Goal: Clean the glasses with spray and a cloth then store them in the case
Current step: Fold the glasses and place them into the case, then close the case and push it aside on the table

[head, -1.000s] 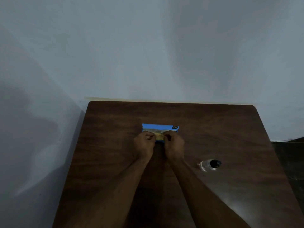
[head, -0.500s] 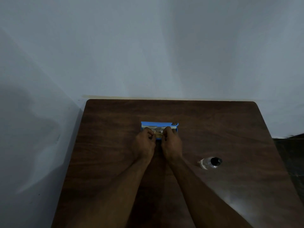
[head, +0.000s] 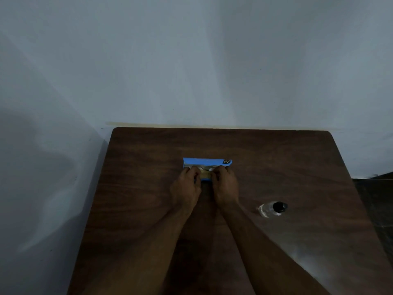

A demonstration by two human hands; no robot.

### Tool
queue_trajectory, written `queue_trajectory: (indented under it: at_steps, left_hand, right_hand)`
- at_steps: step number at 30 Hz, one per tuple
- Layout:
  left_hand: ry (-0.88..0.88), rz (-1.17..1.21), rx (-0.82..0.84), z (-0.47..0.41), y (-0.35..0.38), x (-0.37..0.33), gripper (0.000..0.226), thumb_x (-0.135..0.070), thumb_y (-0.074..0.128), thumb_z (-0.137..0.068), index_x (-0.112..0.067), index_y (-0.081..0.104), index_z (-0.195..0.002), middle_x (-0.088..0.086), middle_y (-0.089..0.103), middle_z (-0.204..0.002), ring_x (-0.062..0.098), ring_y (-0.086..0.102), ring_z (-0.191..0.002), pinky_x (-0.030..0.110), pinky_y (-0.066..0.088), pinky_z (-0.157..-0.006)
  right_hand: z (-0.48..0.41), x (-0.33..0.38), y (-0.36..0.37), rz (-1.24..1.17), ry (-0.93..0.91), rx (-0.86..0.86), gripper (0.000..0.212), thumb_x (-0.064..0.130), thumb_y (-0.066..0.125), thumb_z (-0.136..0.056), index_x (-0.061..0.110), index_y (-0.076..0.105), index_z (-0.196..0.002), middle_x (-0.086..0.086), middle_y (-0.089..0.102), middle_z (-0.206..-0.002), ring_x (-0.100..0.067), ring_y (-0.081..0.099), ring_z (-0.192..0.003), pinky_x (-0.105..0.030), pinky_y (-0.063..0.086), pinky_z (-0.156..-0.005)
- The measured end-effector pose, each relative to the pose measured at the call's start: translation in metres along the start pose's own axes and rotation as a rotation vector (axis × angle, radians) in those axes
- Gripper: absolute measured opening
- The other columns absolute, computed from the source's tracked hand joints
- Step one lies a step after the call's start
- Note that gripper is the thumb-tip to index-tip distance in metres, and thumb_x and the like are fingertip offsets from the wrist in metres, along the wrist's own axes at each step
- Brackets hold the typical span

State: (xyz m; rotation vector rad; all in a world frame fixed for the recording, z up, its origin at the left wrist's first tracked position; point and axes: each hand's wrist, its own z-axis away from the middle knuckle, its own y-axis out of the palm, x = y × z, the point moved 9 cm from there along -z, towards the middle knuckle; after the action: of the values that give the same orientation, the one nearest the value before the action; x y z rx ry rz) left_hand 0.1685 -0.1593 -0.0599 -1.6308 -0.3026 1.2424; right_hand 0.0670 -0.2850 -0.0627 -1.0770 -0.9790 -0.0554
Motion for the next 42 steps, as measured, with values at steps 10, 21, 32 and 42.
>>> queue_trajectory:
  at_steps: [10, 21, 32, 42]
  left_hand:
    - [0.003, 0.221, -0.111, 0.014, -0.013, 0.006, 0.016, -0.022, 0.069, -0.096, -0.024, 0.070, -0.112, -0.009, 0.066, -0.120, 0.006, 0.064, -0.104, 0.024, 0.055, -0.082]
    - [-0.674, 0.801, -0.027, 0.000, -0.014, 0.055, 0.048, -0.071, 0.053, -0.094, -0.026, 0.061, -0.112, -0.005, 0.067, -0.094, 0.018, 0.068, -0.079, 0.037, 0.059, -0.062]
    - [-0.412, 0.713, 0.114, -0.007, -0.004, 0.057, 0.046, -0.030, 0.070, -0.099, -0.027, 0.058, -0.143, -0.002, 0.064, -0.130, 0.016, 0.072, -0.089, 0.030, 0.061, -0.055]
    - [-0.216, 0.651, 0.088, -0.008, -0.003, 0.058, 0.046, -0.029, 0.071, -0.098, -0.041, 0.058, -0.140, 0.005, 0.059, -0.134, 0.018, 0.072, -0.087, 0.029, 0.056, -0.043]
  right_hand:
    - [0.016, -0.020, -0.039, -0.291, 0.242, -0.292, 0.008, 0.028, 0.066, -0.097, 0.023, 0.064, -0.091, 0.008, 0.065, -0.093, -0.011, 0.064, -0.088, -0.039, 0.058, -0.082]
    - [-0.009, -0.045, -0.033, -0.489, 0.455, -0.244, 0.056, 0.063, 0.045, -0.104, 0.012, 0.069, -0.104, 0.000, 0.070, -0.098, -0.019, 0.068, -0.093, -0.041, 0.057, -0.082]
    - [-0.005, -0.060, -0.016, -0.606, 0.413, -0.191, 0.017, 0.016, 0.065, -0.099, 0.021, 0.069, -0.115, 0.007, 0.068, -0.108, -0.022, 0.069, -0.108, -0.055, 0.060, -0.093]
    - [-0.002, -0.067, -0.010, -0.578, 0.280, -0.189, 0.036, 0.012, 0.065, -0.099, 0.024, 0.069, -0.133, 0.000, 0.069, -0.130, -0.016, 0.067, -0.117, -0.050, 0.060, -0.098]
